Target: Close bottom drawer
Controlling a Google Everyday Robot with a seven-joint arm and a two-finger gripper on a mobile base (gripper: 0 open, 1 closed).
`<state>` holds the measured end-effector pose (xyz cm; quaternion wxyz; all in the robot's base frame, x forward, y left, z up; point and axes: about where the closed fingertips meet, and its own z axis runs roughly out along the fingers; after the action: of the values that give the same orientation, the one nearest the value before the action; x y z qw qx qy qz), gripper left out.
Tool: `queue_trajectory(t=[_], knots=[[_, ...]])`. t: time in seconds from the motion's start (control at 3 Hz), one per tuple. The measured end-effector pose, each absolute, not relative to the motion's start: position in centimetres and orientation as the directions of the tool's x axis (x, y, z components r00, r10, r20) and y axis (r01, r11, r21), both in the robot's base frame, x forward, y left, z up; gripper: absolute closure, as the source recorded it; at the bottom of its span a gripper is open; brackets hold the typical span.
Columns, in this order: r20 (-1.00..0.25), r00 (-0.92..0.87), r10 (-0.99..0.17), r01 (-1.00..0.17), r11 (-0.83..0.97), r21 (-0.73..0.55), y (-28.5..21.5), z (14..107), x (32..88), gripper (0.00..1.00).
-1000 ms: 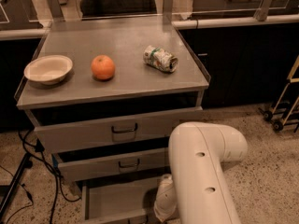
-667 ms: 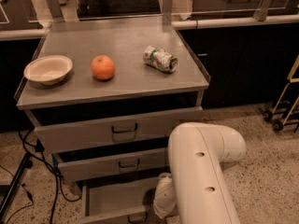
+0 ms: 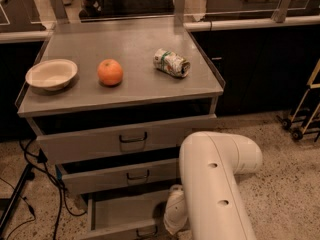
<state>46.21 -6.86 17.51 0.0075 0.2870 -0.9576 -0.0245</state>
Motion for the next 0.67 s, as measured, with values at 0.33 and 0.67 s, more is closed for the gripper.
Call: queue_trajectory(t=[0.33,0.67], knots=[[-0.038,-0.883,-0.468,-0.469,0.882,0.041,-8.23,18.42,49.54,1.0],[-0.038,-0.883,-0.467,-0.468,0.883,0.041,-8.25,18.42,49.5,1.0]])
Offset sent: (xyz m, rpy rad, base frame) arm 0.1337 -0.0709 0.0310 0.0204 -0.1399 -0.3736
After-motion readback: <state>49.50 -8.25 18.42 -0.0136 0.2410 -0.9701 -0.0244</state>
